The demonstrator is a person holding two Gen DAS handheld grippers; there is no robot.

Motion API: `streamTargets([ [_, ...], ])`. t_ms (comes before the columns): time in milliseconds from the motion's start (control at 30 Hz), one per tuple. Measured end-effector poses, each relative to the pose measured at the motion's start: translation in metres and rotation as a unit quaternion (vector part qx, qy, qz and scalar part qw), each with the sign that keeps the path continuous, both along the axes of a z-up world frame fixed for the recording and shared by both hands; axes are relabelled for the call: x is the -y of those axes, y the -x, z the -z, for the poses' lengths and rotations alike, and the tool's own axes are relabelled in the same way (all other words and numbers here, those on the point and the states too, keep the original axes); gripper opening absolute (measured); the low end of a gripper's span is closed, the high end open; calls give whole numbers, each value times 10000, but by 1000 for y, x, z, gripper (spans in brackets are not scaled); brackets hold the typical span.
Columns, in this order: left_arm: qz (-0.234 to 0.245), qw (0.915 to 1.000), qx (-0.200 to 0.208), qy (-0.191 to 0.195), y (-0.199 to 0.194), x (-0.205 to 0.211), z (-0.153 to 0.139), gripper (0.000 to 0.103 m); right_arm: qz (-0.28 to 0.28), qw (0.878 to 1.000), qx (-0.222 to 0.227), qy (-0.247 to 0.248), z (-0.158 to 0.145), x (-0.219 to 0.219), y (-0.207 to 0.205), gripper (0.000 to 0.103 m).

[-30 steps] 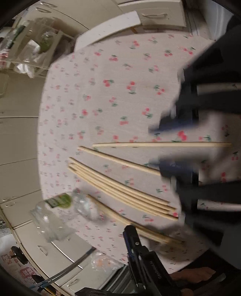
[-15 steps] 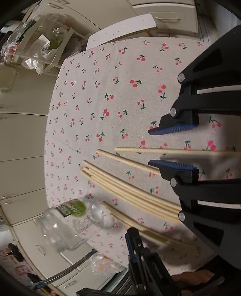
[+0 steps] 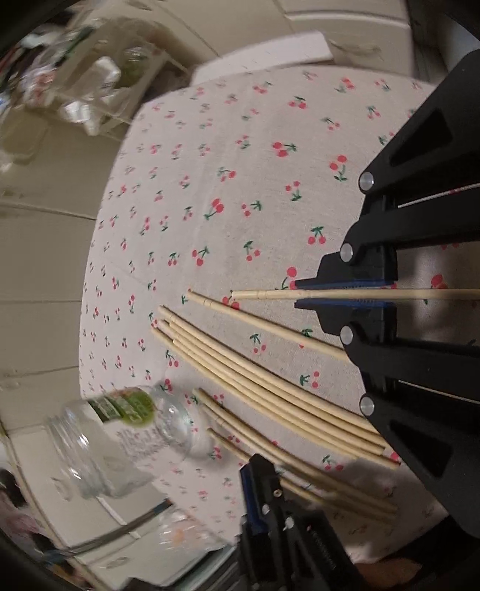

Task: Organize utensils
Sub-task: 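Lift the held chopsticks with both tools and carry them toward the glass jar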

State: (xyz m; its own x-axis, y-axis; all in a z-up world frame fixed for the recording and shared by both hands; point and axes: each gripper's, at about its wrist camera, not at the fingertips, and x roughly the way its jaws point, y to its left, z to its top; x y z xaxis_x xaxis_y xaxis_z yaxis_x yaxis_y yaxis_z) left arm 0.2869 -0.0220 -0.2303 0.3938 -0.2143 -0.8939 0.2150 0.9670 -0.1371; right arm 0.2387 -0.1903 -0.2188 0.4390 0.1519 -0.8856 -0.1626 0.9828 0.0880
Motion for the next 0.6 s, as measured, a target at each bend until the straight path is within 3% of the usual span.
streamTargets([
  [133,19,9997,-127,226,-1,-8,-3,4,294,9975,-73,-641,1,16,0,6],
  [300,1,9986,163,502,15,-20,-30,4,557,9873,64,-1488,-2,29,7,6],
  [467,-140,9920,858,913,29,-37,-79,4,615,9751,632,-2036,-22,36,19,6],
  [600,-262,9750,1802,1271,33,-48,-131,4,657,9654,994,-2319,-35,40,25,6],
])
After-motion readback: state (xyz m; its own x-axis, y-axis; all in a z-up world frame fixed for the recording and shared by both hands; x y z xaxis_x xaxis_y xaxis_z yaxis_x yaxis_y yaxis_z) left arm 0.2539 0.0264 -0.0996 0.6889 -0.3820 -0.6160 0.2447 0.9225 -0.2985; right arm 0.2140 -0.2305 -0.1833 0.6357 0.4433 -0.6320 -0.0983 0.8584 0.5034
